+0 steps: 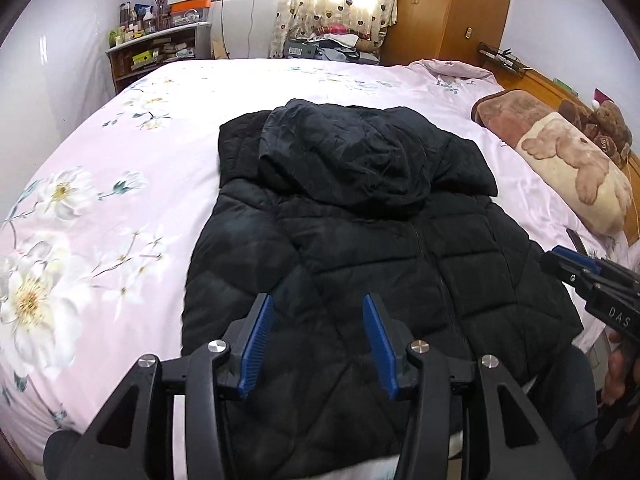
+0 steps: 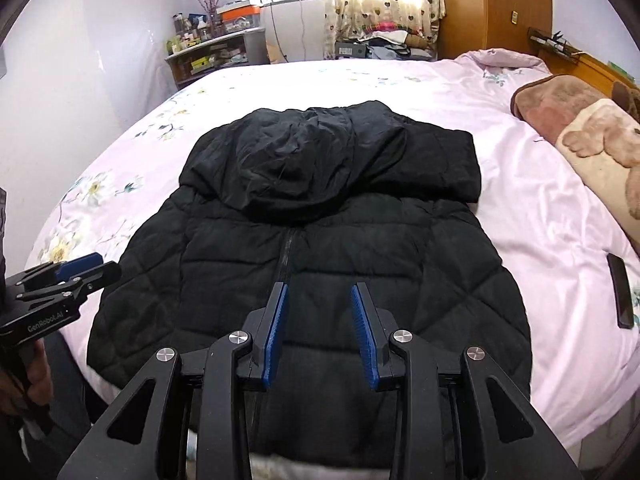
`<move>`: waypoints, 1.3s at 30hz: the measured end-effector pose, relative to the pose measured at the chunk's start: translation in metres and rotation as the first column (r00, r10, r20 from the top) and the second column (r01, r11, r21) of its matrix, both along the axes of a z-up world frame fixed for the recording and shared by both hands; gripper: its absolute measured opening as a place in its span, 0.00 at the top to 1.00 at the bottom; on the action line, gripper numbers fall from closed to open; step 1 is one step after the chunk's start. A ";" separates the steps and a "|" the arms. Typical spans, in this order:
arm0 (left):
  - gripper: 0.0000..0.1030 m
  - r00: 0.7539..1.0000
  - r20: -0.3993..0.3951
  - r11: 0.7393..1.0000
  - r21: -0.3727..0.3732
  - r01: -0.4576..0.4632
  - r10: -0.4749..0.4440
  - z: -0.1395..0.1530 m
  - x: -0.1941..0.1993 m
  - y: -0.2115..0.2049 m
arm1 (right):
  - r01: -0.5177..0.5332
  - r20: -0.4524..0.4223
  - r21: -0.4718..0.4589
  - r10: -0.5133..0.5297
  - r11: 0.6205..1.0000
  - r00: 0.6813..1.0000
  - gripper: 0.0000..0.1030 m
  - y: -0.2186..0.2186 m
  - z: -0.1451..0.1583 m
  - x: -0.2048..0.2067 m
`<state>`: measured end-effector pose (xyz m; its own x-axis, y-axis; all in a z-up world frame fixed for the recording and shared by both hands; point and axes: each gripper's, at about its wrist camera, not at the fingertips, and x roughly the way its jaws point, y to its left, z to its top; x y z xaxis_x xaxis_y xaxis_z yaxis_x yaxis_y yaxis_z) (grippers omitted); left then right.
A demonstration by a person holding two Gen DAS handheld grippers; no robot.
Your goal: Fold large clothes
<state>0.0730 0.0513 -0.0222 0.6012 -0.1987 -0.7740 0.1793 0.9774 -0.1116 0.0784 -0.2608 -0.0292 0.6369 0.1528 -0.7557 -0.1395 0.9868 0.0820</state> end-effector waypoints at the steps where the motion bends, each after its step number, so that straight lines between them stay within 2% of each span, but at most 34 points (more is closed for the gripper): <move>1: 0.50 1.000 0.002 1.000 0.001 0.000 0.000 0.001 -0.004 0.002 | 0.000 0.002 -0.001 0.000 1.000 1.000 0.65 0.000 0.001 -0.003; 3: 0.50 1.000 0.003 1.000 0.006 0.000 0.000 0.003 -0.009 0.003 | 0.000 0.005 -0.006 0.000 1.000 1.000 0.62 -0.002 0.002 -0.009; 22: 0.48 0.999 0.026 0.999 0.037 -0.033 0.032 0.003 -0.022 0.017 | 0.041 0.012 -0.025 -0.040 0.999 0.999 0.62 -0.030 -0.002 -0.028; 26: 0.48 0.998 0.015 0.997 0.053 -0.064 0.063 -0.003 -0.021 0.026 | 0.061 0.008 -0.020 -0.061 0.998 0.998 0.55 -0.041 -0.005 -0.030; 32: 0.43 0.993 -0.002 0.991 0.064 -0.115 0.115 -0.017 -0.019 0.045 | 0.107 -0.019 -0.025 -0.108 0.994 0.994 0.55 -0.062 -0.015 -0.027; 39: 0.42 0.983 -0.074 0.985 0.055 -0.165 0.169 -0.045 -0.014 0.067 | 0.194 -0.069 -0.009 -0.194 0.981 0.979 0.54 -0.102 -0.032 -0.021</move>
